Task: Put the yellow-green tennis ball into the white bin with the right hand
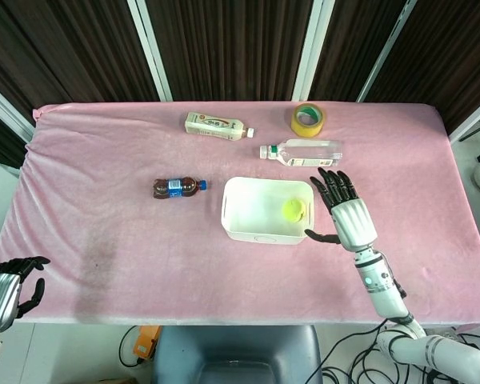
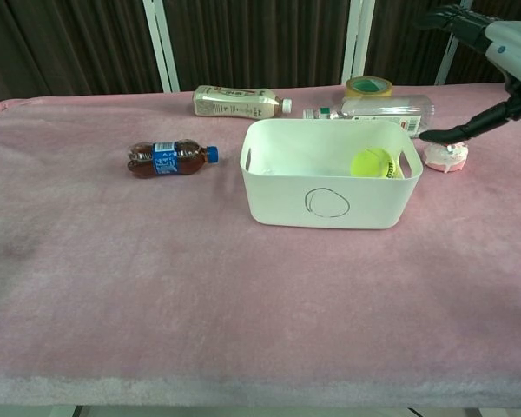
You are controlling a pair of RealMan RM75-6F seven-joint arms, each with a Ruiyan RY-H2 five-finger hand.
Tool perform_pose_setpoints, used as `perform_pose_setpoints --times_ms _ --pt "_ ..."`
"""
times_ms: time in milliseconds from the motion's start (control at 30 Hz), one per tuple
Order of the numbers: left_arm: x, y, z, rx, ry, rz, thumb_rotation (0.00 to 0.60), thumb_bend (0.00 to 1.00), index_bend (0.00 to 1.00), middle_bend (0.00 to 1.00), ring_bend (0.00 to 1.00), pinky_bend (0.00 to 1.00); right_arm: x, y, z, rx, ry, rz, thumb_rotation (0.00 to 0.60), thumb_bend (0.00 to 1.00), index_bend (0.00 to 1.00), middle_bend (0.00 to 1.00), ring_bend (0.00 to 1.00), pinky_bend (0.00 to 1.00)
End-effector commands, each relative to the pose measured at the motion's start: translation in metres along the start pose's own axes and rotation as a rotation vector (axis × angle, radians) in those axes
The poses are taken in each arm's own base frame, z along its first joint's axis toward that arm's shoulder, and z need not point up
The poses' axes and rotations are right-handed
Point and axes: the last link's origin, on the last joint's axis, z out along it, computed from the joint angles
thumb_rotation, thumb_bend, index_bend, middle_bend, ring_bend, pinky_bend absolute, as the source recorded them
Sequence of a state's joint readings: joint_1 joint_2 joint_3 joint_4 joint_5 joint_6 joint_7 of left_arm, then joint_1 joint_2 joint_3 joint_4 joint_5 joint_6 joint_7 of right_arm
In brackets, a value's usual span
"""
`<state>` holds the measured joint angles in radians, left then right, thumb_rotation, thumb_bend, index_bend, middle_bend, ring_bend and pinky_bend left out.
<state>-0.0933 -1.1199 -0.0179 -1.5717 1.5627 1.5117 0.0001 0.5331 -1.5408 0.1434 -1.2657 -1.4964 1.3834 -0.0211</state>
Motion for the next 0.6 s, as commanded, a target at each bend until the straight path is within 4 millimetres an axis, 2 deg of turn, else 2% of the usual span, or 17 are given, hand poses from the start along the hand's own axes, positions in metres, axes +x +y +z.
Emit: perform_pose_setpoints --times_ms 33,67,167,267,400,600 --pt "0.0 0.001 0.0 -0.005 0.0 0.001 0.6 0.52 0.37 0.45 0.39 0.45 0.021 0.025 -0.06 -0.115 0.016 -0.007 0.6 0.18 0.18 0.05 0.03 0.23" --pt "0.001 0.0 0.0 -0.001 0.003 -0.002 0.6 0.52 0.37 0.45 0.39 0.45 0.025 0.034 -0.079 -0.162 -0.01 -0.015 0.6 0.18 0.19 0.06 0.04 0.23" --pt "0.002 -0.002 0.0 0.011 0.013 -0.004 0.6 0.52 0.37 0.45 0.39 0.45 0.034 0.051 -0.121 -0.258 -0.07 -0.094 0.6 0.18 0.19 0.07 0.04 0.24" --pt "0.003 -0.002 -0.001 0.013 0.015 -0.004 0.6 0.52 0.37 0.45 0.39 0.45 0.039 0.063 -0.147 -0.326 -0.116 -0.156 0.6 0.18 0.15 0.07 0.04 0.24" --pt "0.002 0.0 0.0 0.007 0.011 0.004 0.6 0.52 0.38 0.45 0.39 0.45 0.044 0.07 -0.159 -0.377 -0.127 -0.173 0.6 0.18 0.07 0.07 0.04 0.25" --pt "0.0 0.001 0.001 0.006 0.003 0.011 0.6 0.52 0.37 0.45 0.39 0.45 0.043 0.068 -0.159 -0.343 -0.117 -0.164 0.6 0.18 0.06 0.07 0.04 0.25"
